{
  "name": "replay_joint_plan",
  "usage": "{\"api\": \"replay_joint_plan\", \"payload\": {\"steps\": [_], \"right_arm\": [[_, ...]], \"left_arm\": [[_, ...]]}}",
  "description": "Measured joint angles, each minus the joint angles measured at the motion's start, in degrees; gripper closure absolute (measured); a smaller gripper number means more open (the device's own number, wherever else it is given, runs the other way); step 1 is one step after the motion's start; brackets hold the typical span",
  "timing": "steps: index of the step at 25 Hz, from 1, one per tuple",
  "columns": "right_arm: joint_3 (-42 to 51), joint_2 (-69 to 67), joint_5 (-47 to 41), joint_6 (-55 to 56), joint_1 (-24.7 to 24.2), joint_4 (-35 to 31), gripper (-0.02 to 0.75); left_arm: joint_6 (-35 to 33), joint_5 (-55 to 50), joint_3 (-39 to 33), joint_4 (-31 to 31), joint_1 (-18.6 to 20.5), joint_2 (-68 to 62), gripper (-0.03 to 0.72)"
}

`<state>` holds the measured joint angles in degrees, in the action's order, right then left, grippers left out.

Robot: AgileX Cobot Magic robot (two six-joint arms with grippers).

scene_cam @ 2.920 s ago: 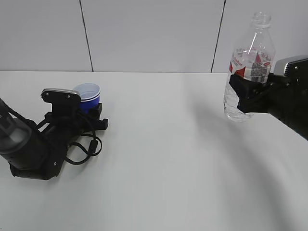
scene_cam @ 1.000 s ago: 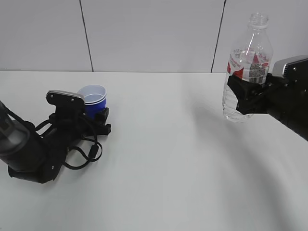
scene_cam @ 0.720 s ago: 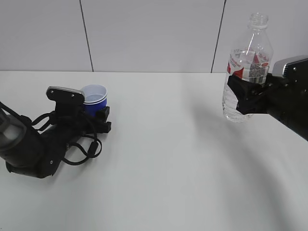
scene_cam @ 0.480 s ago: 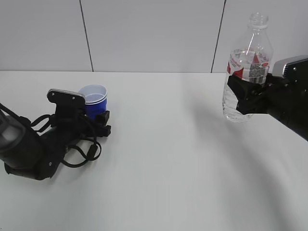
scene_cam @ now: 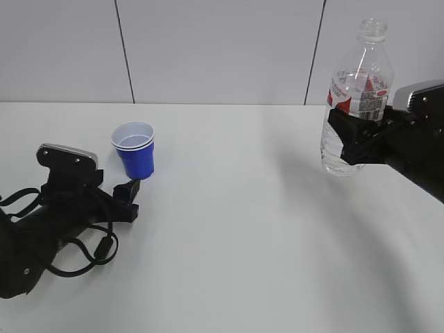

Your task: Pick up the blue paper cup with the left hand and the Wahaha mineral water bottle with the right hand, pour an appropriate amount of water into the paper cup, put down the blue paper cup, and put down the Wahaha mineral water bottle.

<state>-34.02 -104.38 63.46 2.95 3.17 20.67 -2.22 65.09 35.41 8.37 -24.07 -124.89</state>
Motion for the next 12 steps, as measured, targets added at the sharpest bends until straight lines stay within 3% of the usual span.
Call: {"api": "replay_joint_plan", "payload": {"steps": [8,12], "right_arm": [[0.00,0.00,0.00,0.00,0.00,-0.39,0.267],[0.00,0.00,0.00,0.00,0.00,-0.75,0.267]], "left_arm": [[0.00,0.14,-12.07,-4.66,0.00,17.00,0.147],[0.00,-6.05,-13.96,-4.79,0.00,28.71,0.178]]}}
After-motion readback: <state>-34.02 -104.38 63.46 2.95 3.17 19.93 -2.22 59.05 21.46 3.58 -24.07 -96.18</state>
